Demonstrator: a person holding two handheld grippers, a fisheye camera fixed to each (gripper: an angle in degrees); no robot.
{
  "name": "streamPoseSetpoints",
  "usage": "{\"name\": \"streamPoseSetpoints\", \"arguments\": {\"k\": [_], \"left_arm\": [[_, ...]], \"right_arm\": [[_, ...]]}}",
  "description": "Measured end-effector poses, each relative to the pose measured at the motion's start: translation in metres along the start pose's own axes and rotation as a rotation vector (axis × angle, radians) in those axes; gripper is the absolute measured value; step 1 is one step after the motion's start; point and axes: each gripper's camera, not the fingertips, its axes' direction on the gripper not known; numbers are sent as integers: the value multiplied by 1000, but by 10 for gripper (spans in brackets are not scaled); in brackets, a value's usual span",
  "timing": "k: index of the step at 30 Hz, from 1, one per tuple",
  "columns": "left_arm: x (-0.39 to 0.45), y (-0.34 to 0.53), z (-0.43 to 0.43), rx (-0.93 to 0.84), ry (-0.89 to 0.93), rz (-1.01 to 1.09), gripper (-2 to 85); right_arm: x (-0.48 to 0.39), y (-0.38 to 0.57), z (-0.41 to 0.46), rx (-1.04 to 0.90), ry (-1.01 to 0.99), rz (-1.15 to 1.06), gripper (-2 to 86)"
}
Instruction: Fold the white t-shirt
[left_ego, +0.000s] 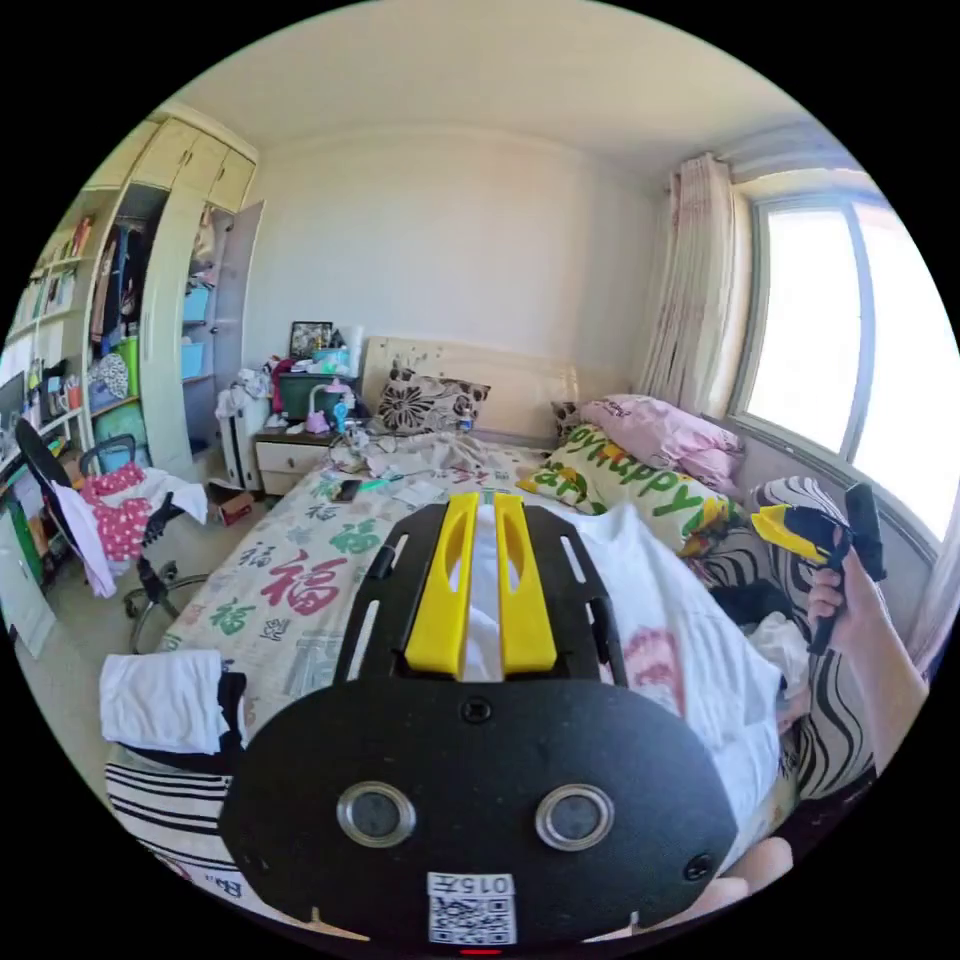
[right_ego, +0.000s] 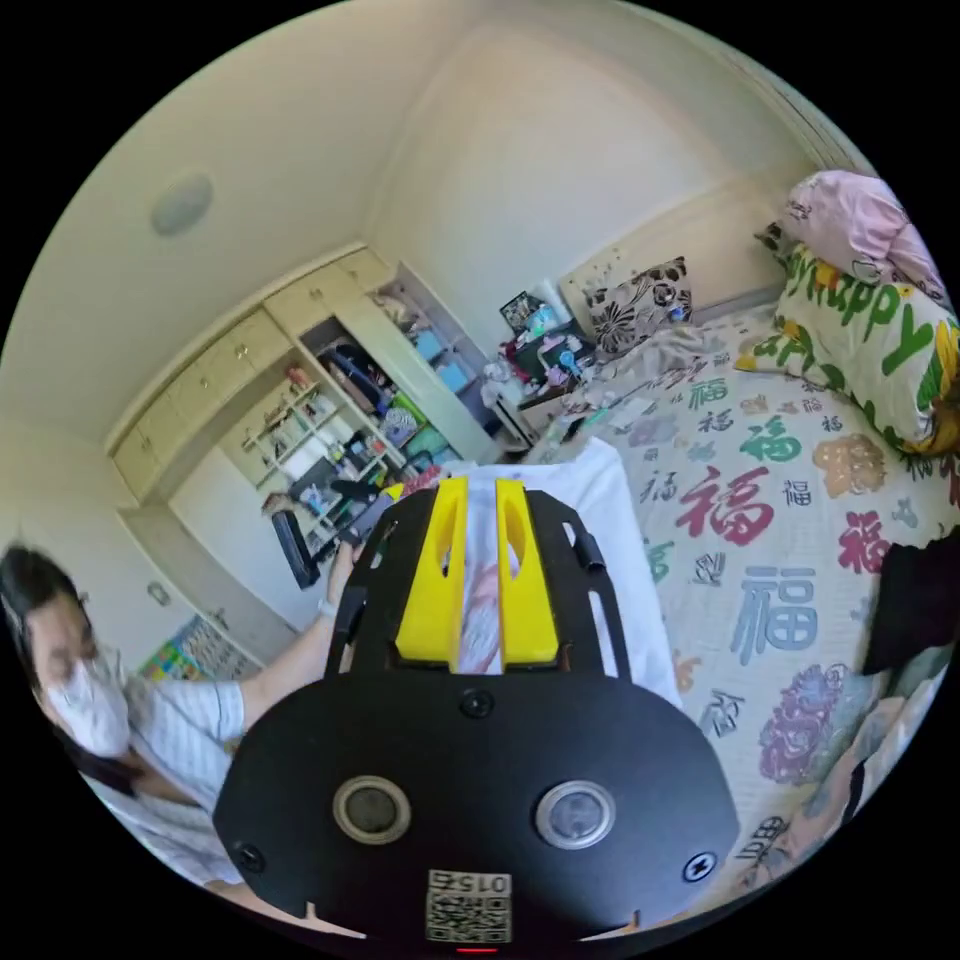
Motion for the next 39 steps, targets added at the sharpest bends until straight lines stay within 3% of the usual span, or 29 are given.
{"name": "streamPoseSetpoints", "arguments": {"k": [3, 5, 7, 10, 13, 16, 19, 22, 24, 29, 32, 36, 39], "left_arm": [[-22, 91, -8, -75, 152, 23, 20], [-41, 153, -11, -224, 195, -25, 30], [-71, 230, -23, -437, 156, -129, 57], [-110, 292, -53, -554, 87, -319, 93], [-127, 314, -61, -593, 48, -328, 110], [-131, 324, -25, -717, 141, -292, 111], [-127, 318, 4, -809, 55, -169, 56], [-143, 309, 13, -841, 148, -190, 10], [-156, 299, 4, -798, 232, -249, 1], [-195, 275, -34, -659, 308, -383, -5], [-218, 289, -28, -721, 230, -397, -4], [-254, 332, -13, -808, 144, -510, 7], [-262, 343, -15, -779, 167, -540, 44]], "right_arm": [[29, 75, -5, -215, 94, -4, 84], [65, 149, -21, -317, 128, 141, 98], [89, 200, -38, -354, 122, 275, 104], [102, 257, -58, -374, 184, 346, 126], [95, 275, -54, -381, 159, 210, 161], [97, 277, -20, -558, 112, 130, 165], [99, 267, -14, -578, 195, 101, 55], [108, 248, -28, -537, -117, 221, 19], [110, 236, -41, -517, -190, 298, 16], [120, 195, -76, -460, -182, 415, 25], [139, 199, -72, -548, 4, 397, 60], [170, 228, -69, -542, -21, 485, 102], [176, 246, -68, -538, -30, 472, 123]]}}
